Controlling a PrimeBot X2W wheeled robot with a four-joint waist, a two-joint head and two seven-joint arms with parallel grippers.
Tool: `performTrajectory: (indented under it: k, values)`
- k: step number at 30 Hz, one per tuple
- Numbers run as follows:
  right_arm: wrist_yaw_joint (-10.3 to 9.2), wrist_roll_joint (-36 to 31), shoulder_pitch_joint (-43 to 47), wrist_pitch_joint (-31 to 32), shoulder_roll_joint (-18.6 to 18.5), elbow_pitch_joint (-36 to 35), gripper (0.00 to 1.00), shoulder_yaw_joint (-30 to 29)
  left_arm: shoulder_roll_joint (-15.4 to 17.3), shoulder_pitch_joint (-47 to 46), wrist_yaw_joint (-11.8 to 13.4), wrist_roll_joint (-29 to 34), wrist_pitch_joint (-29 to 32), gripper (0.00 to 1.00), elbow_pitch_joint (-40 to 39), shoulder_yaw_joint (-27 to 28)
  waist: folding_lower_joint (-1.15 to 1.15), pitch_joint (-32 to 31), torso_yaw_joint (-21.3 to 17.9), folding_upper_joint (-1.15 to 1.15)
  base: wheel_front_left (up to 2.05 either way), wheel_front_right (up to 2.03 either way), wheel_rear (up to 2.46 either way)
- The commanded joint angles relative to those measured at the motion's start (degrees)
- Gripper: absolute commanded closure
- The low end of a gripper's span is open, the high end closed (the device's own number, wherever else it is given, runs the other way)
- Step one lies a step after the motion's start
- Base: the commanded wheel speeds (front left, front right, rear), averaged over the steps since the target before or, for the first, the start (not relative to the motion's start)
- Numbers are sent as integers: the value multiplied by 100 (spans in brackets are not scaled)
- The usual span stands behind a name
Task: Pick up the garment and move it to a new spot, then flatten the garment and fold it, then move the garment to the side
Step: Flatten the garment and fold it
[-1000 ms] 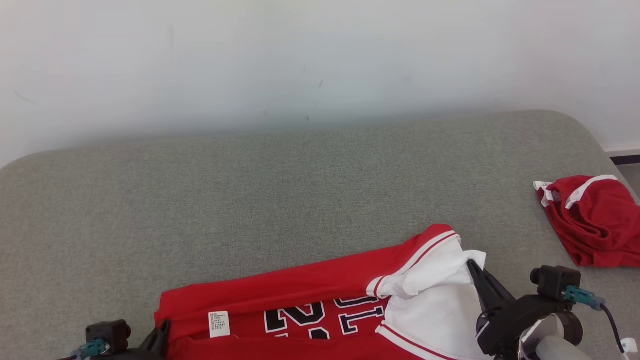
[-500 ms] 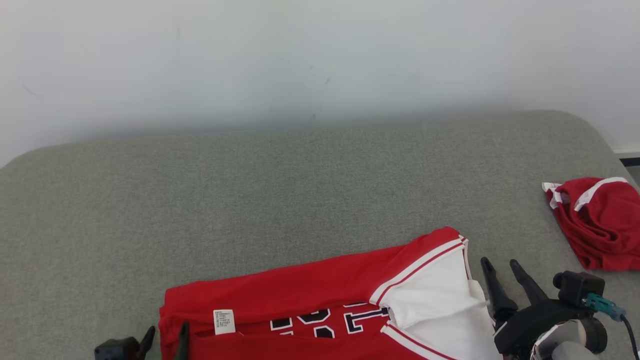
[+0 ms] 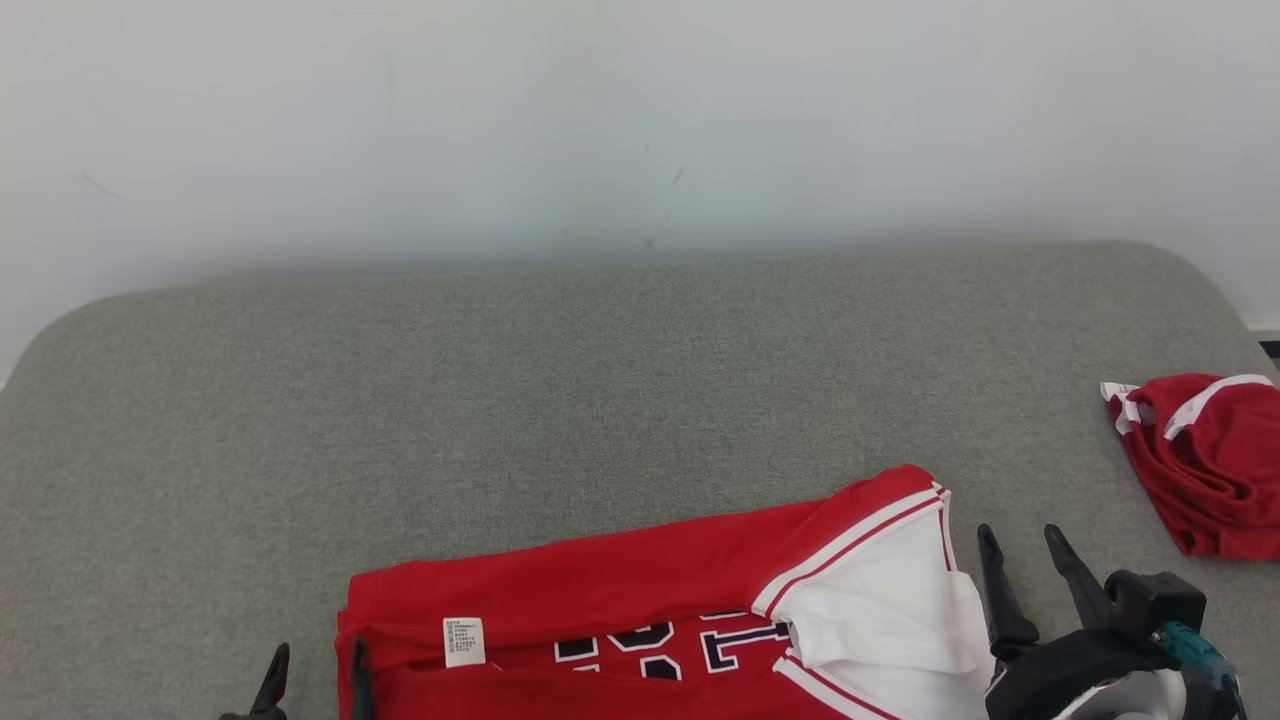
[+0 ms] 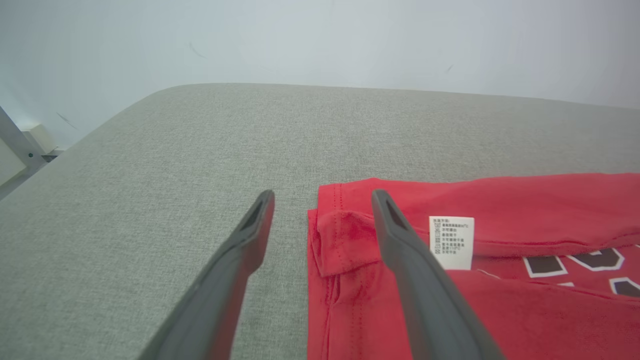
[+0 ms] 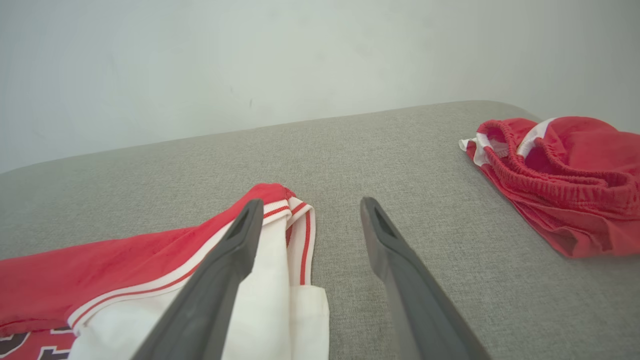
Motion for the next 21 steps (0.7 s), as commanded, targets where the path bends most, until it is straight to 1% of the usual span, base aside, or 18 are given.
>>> performTrajectory:
  k: [1,6,10,19,21]
  values:
    - [-15,-196,129,-2,140,-97,0,-147,-95,156,-43,197,-15,0,-138,108,0,-13,19,0,0,0,0]
    - [-15,-714,396,-3,454,-264,0,-420,-317,399,-200,594,-16,0,-428,346,0,-34,38,0,0,0,0]
    - [-15,-910,539,-2,618,-232,0,-585,-443,520,-332,811,-16,0,-537,458,0,-36,53,0,0,0,0]
    - [-15,-1055,500,-3,684,-121,0,-653,-558,576,-475,985,-16,0,-638,571,0,-32,98,0,0,0,0]
    - [-15,-1034,476,-2,683,2,0,-663,-571,566,-489,1010,-16,0,-652,578,0,-33,131,0,0,0,0]
